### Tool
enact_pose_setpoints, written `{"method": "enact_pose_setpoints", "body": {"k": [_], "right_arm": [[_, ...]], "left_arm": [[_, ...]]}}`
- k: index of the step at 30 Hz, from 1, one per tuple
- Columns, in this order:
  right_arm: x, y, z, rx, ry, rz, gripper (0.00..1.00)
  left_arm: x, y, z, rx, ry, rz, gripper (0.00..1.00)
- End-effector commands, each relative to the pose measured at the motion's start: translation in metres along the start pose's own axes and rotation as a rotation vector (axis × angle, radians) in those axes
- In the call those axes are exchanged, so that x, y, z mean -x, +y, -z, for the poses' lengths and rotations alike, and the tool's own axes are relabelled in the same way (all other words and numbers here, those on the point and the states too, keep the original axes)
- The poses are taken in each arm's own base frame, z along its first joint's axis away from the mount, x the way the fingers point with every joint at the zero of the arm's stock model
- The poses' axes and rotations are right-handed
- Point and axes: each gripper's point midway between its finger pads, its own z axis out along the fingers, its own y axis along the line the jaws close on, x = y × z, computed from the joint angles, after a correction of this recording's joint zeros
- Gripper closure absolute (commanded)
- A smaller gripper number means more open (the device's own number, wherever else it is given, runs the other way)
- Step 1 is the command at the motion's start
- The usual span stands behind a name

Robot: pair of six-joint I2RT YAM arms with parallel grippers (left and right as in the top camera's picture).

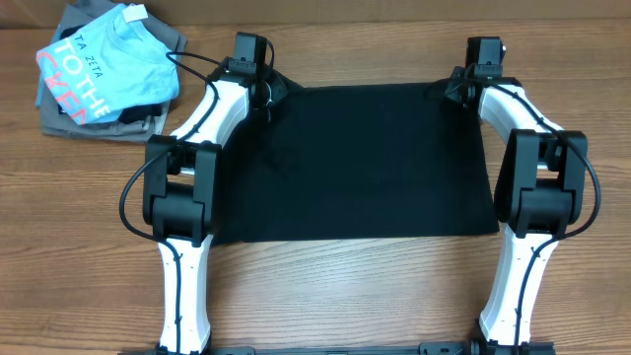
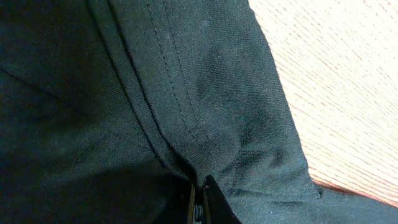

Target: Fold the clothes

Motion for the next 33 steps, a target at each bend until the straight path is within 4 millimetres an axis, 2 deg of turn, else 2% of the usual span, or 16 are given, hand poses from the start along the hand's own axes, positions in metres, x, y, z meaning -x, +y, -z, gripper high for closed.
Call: {"method": "enact_pose_setpoints", "body": {"k": [1, 4, 8, 15, 20, 26, 33], "right_arm": [[-0.014, 0.000, -0.011, -0.015, 0.034, 0.004, 0.95], [-0.016, -0.005, -0.011, -0.038, 0.041, 0.001, 0.96], [-0.016, -0.014, -0.010, -0.093, 0.034, -0.038, 0.96], [-0.019, -0.019, -0.008, -0.115, 0.048, -0.092, 0.96], [-0.020, -0.023, -0.002, -0.146, 0.074, -0.138, 0.96], [-0.008, -0.022, 0.012, -0.155, 0.095, -0.135, 0.96], [-0.004, -0.026, 0.034, -0.196, 0.158, -0.164, 0.96]], "left_arm": [[-0.005, 0.001, -0.007, 0.016, 0.009, -0.047, 0.96], [-0.001, -0.003, -0.006, 0.002, -0.004, -0.053, 0.96], [0.005, -0.017, 0.003, -0.049, -0.016, -0.146, 0.96], [0.012, -0.033, 0.042, -0.074, -0.034, -0.185, 0.96], [0.018, -0.046, 0.077, -0.093, -0.065, -0.279, 0.96], [0.014, -0.042, 0.107, -0.059, -0.051, -0.288, 0.96], [-0.006, -0.026, 0.120, 0.004, 0.035, -0.281, 0.96]]}}
